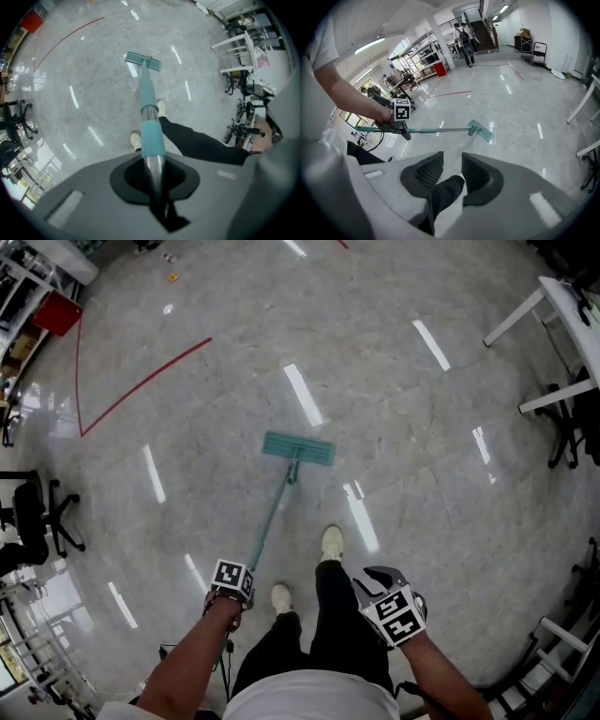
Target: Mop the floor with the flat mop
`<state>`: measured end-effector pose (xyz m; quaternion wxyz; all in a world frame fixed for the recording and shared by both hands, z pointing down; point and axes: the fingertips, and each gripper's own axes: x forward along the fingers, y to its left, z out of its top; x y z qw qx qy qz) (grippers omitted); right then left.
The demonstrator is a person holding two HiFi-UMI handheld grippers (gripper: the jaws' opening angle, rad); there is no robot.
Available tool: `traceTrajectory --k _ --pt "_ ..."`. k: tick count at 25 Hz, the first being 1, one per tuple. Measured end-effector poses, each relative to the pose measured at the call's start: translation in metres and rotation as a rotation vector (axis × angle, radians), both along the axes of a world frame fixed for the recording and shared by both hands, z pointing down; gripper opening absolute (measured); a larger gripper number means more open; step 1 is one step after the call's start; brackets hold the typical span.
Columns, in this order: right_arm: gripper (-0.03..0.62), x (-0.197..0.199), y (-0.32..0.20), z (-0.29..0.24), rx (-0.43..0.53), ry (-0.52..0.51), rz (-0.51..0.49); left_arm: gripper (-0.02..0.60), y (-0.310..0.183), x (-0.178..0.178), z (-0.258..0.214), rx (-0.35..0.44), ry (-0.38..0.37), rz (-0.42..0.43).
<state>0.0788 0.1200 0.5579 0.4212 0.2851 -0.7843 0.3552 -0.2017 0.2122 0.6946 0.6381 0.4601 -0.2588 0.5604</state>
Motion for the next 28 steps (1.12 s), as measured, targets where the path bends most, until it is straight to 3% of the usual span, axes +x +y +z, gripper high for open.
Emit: traceTrajectory --k 28 --pt "0.124 0.051 -0.033 0.017 -0.052 -0.006 0.08 0.051 -0.228 0.079 0.023 0.054 0.031 -0.093"
